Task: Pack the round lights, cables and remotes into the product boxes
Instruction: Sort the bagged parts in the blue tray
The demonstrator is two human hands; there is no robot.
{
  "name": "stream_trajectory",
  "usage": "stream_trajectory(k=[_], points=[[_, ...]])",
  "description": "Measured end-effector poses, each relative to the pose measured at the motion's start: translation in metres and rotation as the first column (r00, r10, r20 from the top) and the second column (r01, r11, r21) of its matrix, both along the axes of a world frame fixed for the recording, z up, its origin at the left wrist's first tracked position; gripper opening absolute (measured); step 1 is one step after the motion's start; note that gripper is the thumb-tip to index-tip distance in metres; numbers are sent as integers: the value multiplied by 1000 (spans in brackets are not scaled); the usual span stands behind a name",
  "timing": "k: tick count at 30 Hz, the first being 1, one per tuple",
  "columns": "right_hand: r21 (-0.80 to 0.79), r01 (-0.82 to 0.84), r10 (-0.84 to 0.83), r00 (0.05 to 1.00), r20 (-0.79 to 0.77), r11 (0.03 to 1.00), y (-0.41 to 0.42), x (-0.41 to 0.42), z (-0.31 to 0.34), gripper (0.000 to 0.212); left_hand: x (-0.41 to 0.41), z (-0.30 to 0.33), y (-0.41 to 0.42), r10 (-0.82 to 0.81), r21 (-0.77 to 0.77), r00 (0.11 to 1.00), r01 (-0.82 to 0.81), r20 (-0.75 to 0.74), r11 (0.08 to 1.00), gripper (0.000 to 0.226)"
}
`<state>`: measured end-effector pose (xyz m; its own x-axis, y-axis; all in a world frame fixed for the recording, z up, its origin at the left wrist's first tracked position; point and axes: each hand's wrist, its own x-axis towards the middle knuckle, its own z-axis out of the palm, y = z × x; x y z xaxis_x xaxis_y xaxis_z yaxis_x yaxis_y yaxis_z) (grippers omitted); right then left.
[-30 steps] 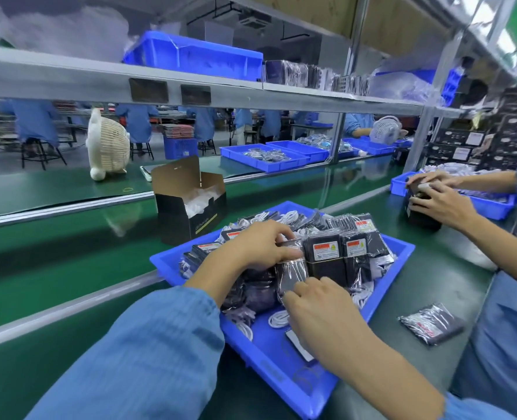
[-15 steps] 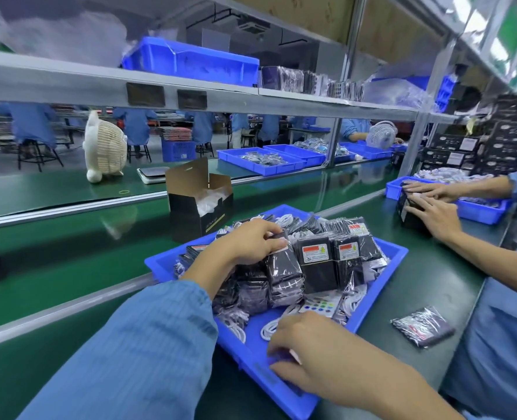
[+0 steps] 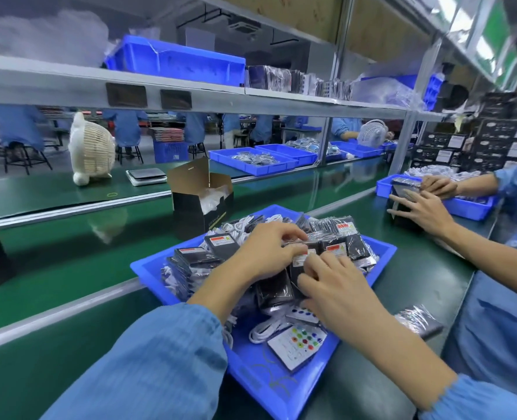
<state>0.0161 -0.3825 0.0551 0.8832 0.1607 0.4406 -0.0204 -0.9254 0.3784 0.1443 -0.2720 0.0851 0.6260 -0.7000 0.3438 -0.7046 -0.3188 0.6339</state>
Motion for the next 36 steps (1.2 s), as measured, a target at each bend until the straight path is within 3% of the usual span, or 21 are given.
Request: stream_trajectory(k=[5,11,13,15,18,19,20,21,22,23,25,27,30,33,36], points=[[49,-56,55,998,17,997,8,-1,-2,33,10,-1,-9,45,3,995,-45,-90,999,16],[318,-32,71,991,-110,947,17,-21,-6,19,24,-7,-28,184,75,982,-186,31,980,27],[382,-17,84,984,-159,924,19,-31,-11,24,27,-12,-32,220,102,974,-225,53,969,29],[369,-74,113,990,-84,926,22,-32,-10,31,30,-13,-34,237,97,971,-239,29,966,30],[601,-60,262,931,-255,797,22,-32,-7,26,33,-15,-33,209,73,978,-209,16,975,31],[658,-48,298,914,-275,752,17,-31,-4,23,31,-14,-30,196,32,981,-196,15,980,31],[697,-73,279,942,-187,714,8,-29,1,18,29,-13,-27,180,-34,984,-179,18,983,30],[698,-142,218,976,-21,702,-7,-27,3,12,24,-11,-22,162,-122,986,-156,41,980,29],[633,-171,119,985,124,755,-22,-23,8,12,18,-8,-19,144,-208,986,-124,81,970,30],[548,-110,27,987,156,829,-35,-19,15,21,11,-5,-17,130,-272,983,-91,129,958,33],[427,82,-91,996,1,901,-57,-7,18,38,-3,1,-21,67,-321,984,-10,165,947,38],[323,152,-111,984,-141,934,-64,2,17,44,-15,3,-35,-28,-228,988,63,150,972,30],[131,98,-86,992,-88,987,-59,-1,12,48,-17,-3,-57,-12,98,972,-11,237,995,26],[143,-28,28,1000,2,989,-56,-6,4,44,-7,-6,-65,89,199,962,-143,257,970,28],[200,-96,97,995,7,975,-55,-8,3,39,6,-1,-70,99,268,975,-152,199,951,27]])
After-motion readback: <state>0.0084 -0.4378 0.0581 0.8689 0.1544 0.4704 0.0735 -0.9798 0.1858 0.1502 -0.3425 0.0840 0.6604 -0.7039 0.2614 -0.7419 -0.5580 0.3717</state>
